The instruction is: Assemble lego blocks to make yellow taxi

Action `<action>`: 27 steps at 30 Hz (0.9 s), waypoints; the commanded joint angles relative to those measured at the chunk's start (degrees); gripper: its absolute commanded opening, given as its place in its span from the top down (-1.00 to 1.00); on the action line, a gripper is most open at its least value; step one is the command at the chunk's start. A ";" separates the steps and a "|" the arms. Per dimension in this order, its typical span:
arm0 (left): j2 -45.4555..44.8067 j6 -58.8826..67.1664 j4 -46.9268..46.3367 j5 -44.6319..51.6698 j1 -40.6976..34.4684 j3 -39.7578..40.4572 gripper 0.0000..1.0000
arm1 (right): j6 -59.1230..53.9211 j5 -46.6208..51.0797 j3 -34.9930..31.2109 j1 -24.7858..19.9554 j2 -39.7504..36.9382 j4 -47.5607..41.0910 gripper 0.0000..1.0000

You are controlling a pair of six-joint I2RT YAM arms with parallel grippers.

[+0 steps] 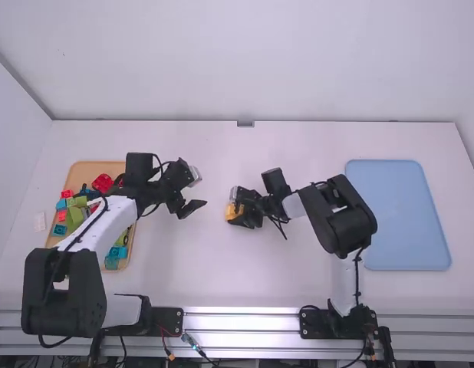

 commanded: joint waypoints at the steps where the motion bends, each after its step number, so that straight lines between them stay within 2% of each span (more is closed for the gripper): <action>1: -0.74 0.44 -0.07 0.28 0.42 -0.22 -0.98 | -0.09 4.02 -0.26 -1.07 -1.09 -1.42 -0.04; 3: -0.74 0.46 -0.04 0.26 0.42 -0.22 -0.98 | -0.07 4.13 -0.11 -1.70 -3.19 -3.32 -0.05; 6: -0.74 0.44 0.02 0.26 0.44 -0.22 -0.98 | -1.95 8.44 0.92 -3.87 -9.31 -10.84 -0.07; 10: -0.74 0.44 0.55 -0.17 0.44 -0.22 -0.98 | -3.28 19.28 3.13 -8.33 -17.27 -20.72 -0.09; 12: -0.74 0.42 1.31 -0.17 0.42 -0.22 -0.98 | -2.12 26.51 4.83 -12.28 -22.01 -26.60 -0.08; 13: -0.74 0.42 1.31 -0.17 0.42 -0.22 -0.98 | -2.12 26.51 4.83 -12.28 -22.01 -26.60 -0.08; 15: -0.74 0.44 2.45 -0.28 0.44 -0.22 -0.97 | 0.07 32.50 6.62 -17.57 -26.12 -32.11 -0.08; 16: -0.74 0.46 2.69 -0.39 0.44 -0.22 -0.98 | 0.35 33.33 6.88 -18.73 -26.80 -33.00 -0.08; 17: -0.74 0.44 3.41 -0.39 0.44 -0.22 -0.97 | 1.57 35.21 7.50 -22.32 -28.26 -34.84 -0.09; 19: -0.74 0.48 4.39 -0.44 0.44 -0.22 -0.98 | 2.71 36.04 7.98 -26.67 -29.33 -36.57 -0.10; 23: -0.74 0.26 6.34 -3.43 0.44 -0.22 -0.98 | 6.82 36.04 8.17 -37.94 -29.79 -38.71 -0.12; 27: -0.74 0.39 6.93 -4.83 0.44 -0.22 -0.98 | 8.85 29.86 8.00 -48.17 -28.37 -39.45 -0.12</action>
